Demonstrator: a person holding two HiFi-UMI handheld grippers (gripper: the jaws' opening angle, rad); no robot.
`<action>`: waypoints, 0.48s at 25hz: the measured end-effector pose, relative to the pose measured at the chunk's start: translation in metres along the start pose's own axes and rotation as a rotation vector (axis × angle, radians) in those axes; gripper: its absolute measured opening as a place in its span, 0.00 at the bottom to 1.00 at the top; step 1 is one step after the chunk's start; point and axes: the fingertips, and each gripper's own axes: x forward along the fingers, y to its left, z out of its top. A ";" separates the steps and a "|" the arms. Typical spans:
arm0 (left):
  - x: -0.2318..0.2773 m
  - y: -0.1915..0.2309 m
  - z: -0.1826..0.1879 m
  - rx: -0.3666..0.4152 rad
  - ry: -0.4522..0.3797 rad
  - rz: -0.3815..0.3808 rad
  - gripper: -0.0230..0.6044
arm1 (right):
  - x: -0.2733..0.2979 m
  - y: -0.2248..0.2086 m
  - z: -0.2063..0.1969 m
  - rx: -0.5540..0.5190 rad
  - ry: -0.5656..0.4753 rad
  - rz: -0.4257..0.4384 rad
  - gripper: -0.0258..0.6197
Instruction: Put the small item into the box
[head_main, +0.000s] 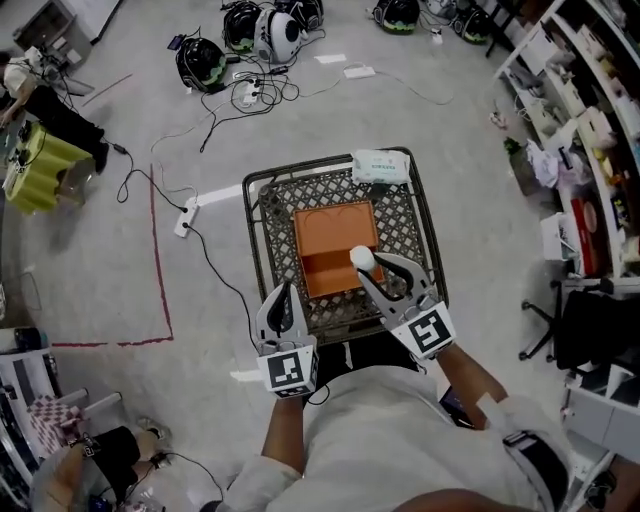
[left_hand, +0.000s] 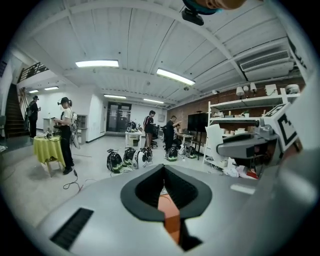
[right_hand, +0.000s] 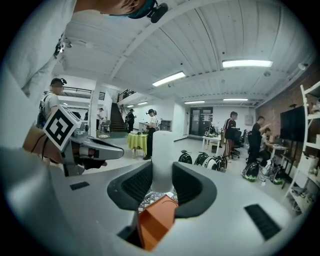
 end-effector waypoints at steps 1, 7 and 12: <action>0.001 -0.001 -0.002 -0.009 0.011 0.010 0.05 | 0.002 -0.003 -0.003 -0.003 0.008 0.016 0.23; 0.021 -0.006 -0.015 -0.008 0.058 0.042 0.05 | 0.019 -0.029 -0.022 0.053 0.027 0.053 0.23; 0.026 0.000 -0.041 -0.041 0.096 0.086 0.05 | 0.030 -0.029 -0.047 0.055 0.055 0.085 0.23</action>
